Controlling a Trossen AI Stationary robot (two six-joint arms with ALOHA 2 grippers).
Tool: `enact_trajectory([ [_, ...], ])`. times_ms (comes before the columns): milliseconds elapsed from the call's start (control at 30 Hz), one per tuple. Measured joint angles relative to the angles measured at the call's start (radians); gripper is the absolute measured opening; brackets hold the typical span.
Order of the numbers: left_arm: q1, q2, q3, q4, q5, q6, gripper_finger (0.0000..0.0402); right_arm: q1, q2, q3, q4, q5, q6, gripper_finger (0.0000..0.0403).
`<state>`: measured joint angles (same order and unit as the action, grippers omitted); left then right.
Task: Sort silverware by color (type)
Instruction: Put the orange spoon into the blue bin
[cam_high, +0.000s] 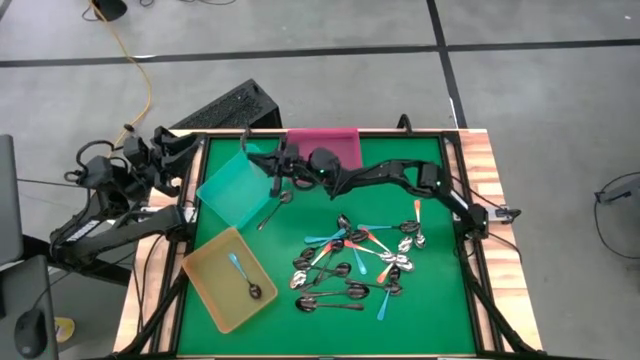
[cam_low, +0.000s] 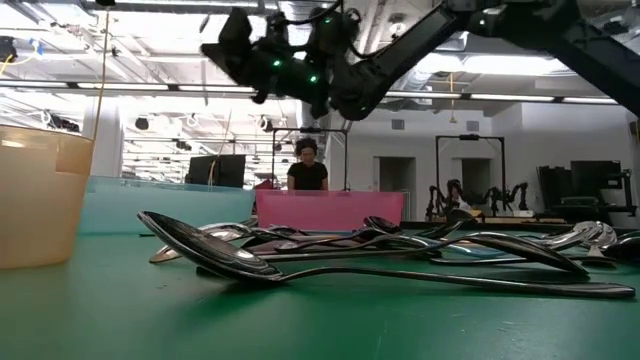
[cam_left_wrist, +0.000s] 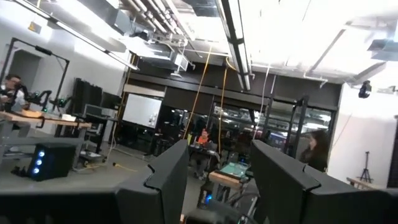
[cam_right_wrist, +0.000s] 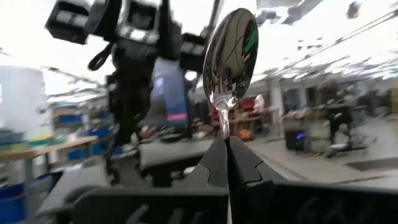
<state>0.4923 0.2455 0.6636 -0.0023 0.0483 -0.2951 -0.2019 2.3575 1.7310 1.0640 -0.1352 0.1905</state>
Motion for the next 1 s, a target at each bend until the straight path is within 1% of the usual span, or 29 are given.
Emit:
enact_trajectory([
  [133, 0.000, 0.000, 0.000, 0.001, 0.000, -0.001, 0.0158, 0.011, 0.035, 0.049, -0.033, -0.033, 0.016, 0.0002],
  [300, 0.000, 0.000, 0.000, 0.001, 0.000, -0.004, 0.0158, 0.009, 0.053, 0.061, -0.072, -0.025, -0.007, 0.0002],
  [500, 0.000, 0.000, 0.000, -0.009, 0.000, -0.012, 0.0158, -0.009, 0.054, 0.059, -0.245, 0.002, -0.056, 0.0002],
  [567, 0.000, 0.000, 0.000, -0.009, -0.001, -0.012, 0.0158, -0.015, 0.054, 0.059, -0.276, 0.003, -0.080, 0.0002],
  [733, 0.000, 0.000, 0.000, -0.009, -0.001, -0.013, 0.0158, -0.018, 0.060, 0.060, -0.280, 0.005, -0.116, 0.0002],
  [767, 0.000, 0.000, 0.000, -0.009, -0.001, -0.013, 0.0158, -0.018, 0.074, 0.062, -0.254, 0.004, -0.120, 0.0002],
  [800, 0.000, 0.000, 0.000, -0.010, -0.001, -0.013, 0.0158, -0.018, 0.083, 0.061, -0.235, -0.001, -0.115, 0.0002],
  [900, 0.000, 0.000, 0.000, -0.012, -0.001, -0.014, 0.0158, -0.023, 0.090, 0.058, -0.250, -0.028, -0.093, 0.0002],
  [1000, 0.000, 0.000, 0.000, -0.020, -0.002, -0.014, 0.0158, -0.025, 0.083, 0.061, -0.279, -0.025, -0.160, 0.0002],
])
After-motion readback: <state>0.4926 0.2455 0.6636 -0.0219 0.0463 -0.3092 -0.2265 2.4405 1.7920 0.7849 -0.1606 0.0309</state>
